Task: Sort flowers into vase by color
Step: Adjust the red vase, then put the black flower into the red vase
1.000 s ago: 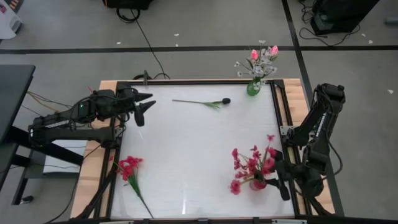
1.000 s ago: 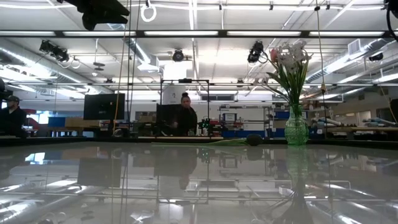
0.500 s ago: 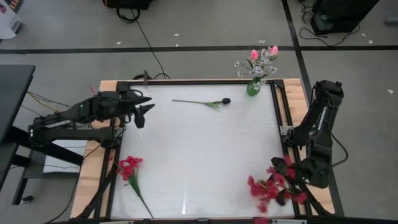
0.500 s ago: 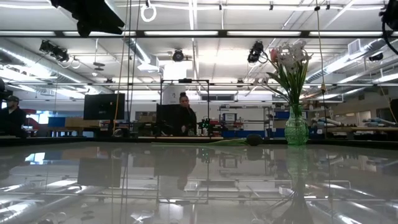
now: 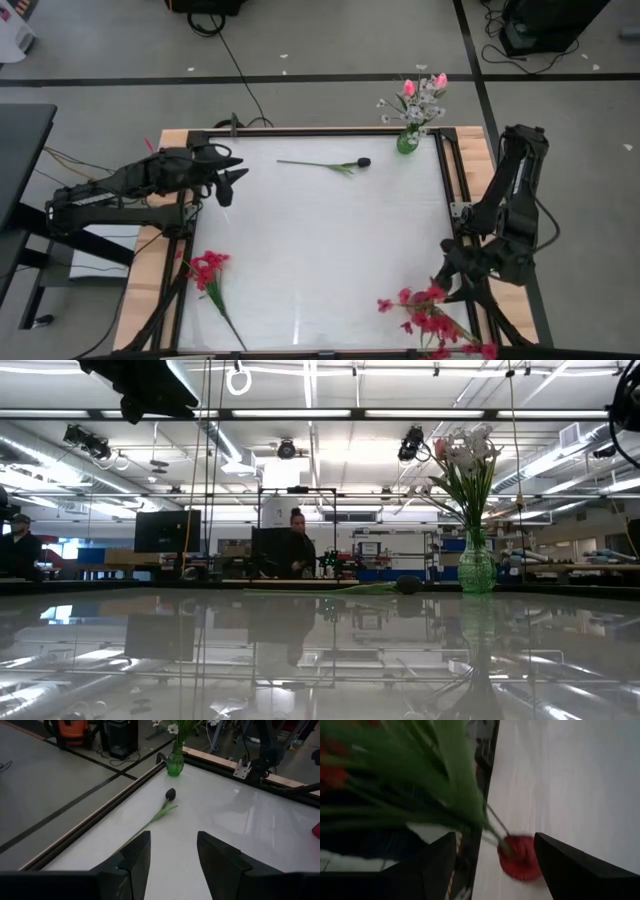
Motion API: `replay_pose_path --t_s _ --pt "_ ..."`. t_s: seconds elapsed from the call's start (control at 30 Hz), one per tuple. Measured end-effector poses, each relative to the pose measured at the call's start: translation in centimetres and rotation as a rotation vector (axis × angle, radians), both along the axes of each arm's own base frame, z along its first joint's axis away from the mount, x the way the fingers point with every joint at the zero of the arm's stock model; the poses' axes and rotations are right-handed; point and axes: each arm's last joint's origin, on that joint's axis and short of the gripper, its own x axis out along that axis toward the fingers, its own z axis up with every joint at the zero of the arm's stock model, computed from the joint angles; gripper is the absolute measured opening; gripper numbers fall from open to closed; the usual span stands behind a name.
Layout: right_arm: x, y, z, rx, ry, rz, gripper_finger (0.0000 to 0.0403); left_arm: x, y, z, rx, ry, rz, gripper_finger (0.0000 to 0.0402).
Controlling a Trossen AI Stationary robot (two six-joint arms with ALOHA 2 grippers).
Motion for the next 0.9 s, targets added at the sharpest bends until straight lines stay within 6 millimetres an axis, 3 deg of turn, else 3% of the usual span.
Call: replay_pose_path --t_s 0.27,0.57,0.7,0.9 --pt "-0.9 -1.6 -0.5 -0.01 0.157 0.027 0.0269 0.0 0.0 0.0 -0.039 -0.021 0.017 0.0167" --pt "-0.3 -4.6 -0.3 0.011 0.097 -0.337 0.0249 0.7 0.2 -0.3 -0.115 -0.036 0.048 0.0167" --pt "0.6 -5.5 0.3 0.085 0.037 -0.48 0.0244 2.7 0.6 -1.0 -0.125 0.016 0.051 0.0167" --pt "2.4 -7.1 1.2 0.277 0.02 -0.686 0.0244 7.9 1.7 -2.9 -0.072 0.082 0.003 0.0167"
